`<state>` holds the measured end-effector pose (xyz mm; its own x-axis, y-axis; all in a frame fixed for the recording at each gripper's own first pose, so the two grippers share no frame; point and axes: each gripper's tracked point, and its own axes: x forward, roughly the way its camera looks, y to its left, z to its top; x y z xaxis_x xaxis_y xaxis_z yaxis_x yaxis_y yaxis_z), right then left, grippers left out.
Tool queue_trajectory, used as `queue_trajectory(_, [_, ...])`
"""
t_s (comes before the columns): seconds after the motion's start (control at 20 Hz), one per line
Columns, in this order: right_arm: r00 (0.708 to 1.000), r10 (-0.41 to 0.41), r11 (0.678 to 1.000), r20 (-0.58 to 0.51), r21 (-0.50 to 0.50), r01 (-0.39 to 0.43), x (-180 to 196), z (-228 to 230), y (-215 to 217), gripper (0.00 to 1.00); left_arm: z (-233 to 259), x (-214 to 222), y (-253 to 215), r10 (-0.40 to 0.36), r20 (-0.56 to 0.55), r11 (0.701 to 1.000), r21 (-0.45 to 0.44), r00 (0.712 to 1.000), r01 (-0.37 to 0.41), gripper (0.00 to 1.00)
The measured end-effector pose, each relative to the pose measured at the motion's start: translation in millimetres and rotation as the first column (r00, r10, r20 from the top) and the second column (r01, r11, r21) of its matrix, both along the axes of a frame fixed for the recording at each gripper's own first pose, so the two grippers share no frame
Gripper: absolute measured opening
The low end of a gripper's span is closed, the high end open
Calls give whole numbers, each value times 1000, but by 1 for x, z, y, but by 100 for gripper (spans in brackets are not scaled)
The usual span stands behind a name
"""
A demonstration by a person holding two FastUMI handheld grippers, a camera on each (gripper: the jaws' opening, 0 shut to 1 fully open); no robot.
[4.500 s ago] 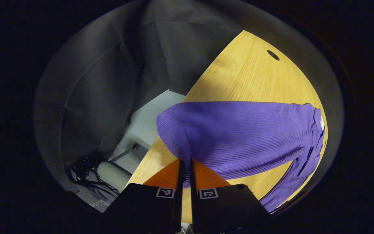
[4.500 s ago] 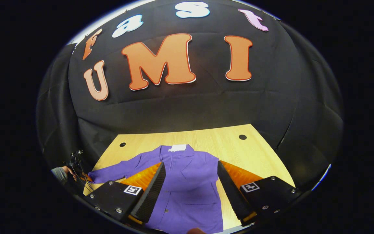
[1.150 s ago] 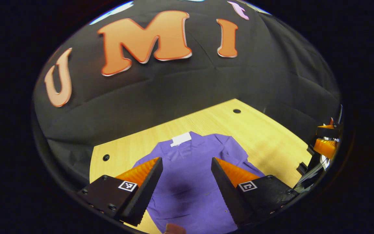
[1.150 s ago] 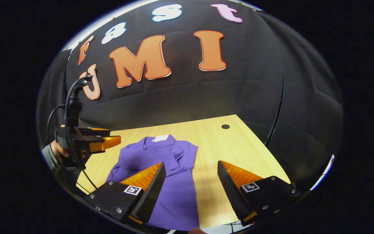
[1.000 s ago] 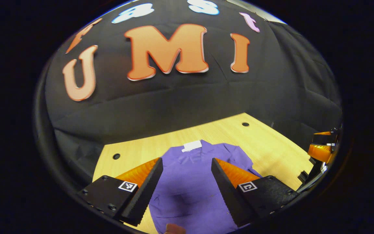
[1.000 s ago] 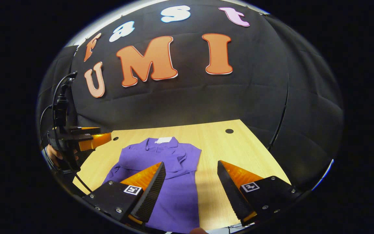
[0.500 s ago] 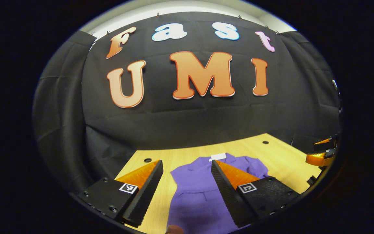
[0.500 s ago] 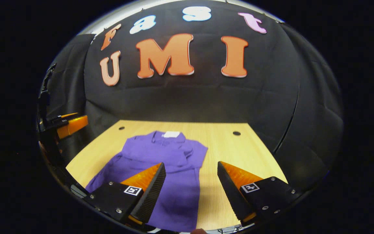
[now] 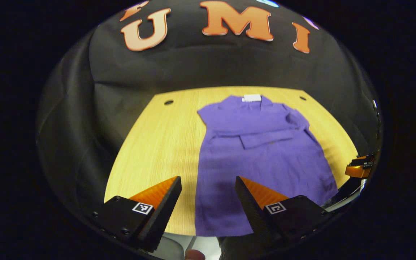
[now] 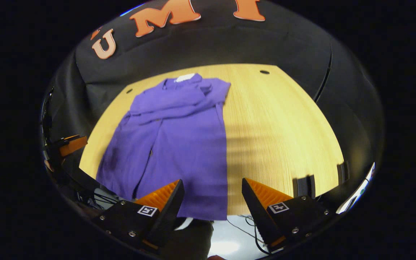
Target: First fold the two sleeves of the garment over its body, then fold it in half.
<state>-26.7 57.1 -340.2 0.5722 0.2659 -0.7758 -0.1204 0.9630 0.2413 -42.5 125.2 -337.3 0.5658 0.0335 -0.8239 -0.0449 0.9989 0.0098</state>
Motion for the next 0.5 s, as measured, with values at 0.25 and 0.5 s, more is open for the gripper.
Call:
queue_trajectory(0.25, [988,44,999,-148,3,-45,-32,-38,11,96,-57,-43,17,0,-213,1000,-29,977,-6,97])
queue_trajectory(0.5, [967,48,999,-250,-5,-51,-47,-65,15,96,-102,-81,28,0,-393,997,-72,919,-31,98])
